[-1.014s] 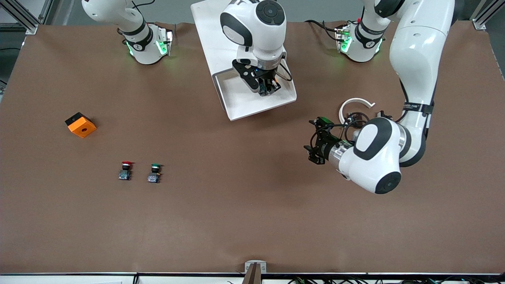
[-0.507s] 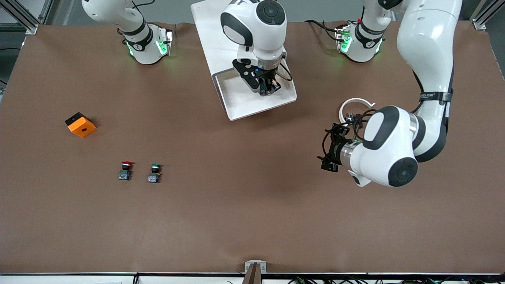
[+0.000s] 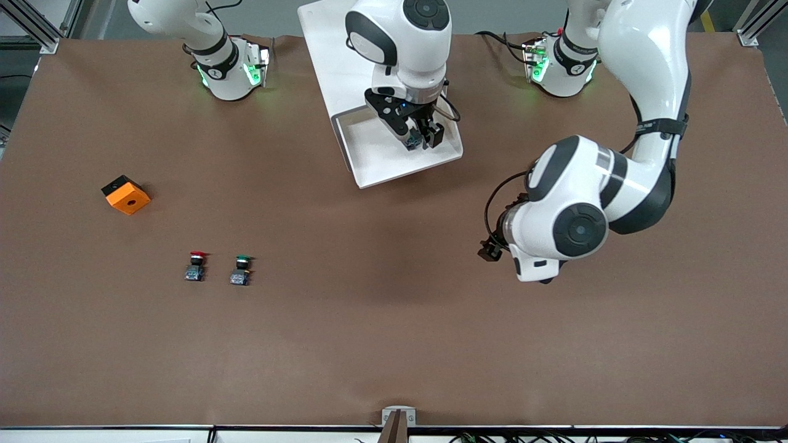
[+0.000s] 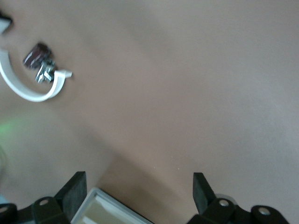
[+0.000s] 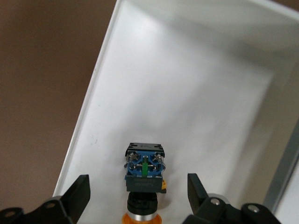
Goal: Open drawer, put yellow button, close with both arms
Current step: 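Lower the button into the drawer while the left gripper releases the handle, then push the drawer shut with the left gripper while the right gripper withdraws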
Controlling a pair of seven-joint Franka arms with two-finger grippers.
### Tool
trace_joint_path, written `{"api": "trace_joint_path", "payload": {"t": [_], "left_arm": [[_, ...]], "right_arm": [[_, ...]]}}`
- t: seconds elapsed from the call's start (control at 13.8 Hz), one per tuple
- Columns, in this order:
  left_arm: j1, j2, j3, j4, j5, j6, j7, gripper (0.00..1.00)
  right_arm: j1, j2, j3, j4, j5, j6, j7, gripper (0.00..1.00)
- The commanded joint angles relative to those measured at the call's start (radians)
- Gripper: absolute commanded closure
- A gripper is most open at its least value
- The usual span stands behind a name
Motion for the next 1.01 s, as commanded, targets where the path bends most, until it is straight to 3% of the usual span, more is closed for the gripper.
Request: {"api": "trace_joint_path", "payload": {"t": [0.0,0.43,0.72,0.94], "left_arm": [[-0.039,-0.03,-0.044,-0.034,0.086,0.032,0.088,0.0],[-0.04,-0.048,-0.184,-0.129,0.106,0.129,0.133,0.0],[-0.037,-0.16,-0.242,-0.365,0.129,0.323,0.202,0.0],[-0.04,-0.199,-0.273,-0.497,0.131,0.471,0.22,0.0]], "right_arm": [[-0.05,0.011,0.002,0.11,0.018,-0.117,-0.186,0.0],[-0.277,-0.047,-0.009,0.128,0.003,-0.279,-0.793,0.0],[-0.507,-0.084,-0.012,0.126,-0.008,-0.318,-1.212,0.0],[-0.631,-0.107,-0.009,0.124,-0.066,-0.341,-1.441,0.0]]}}
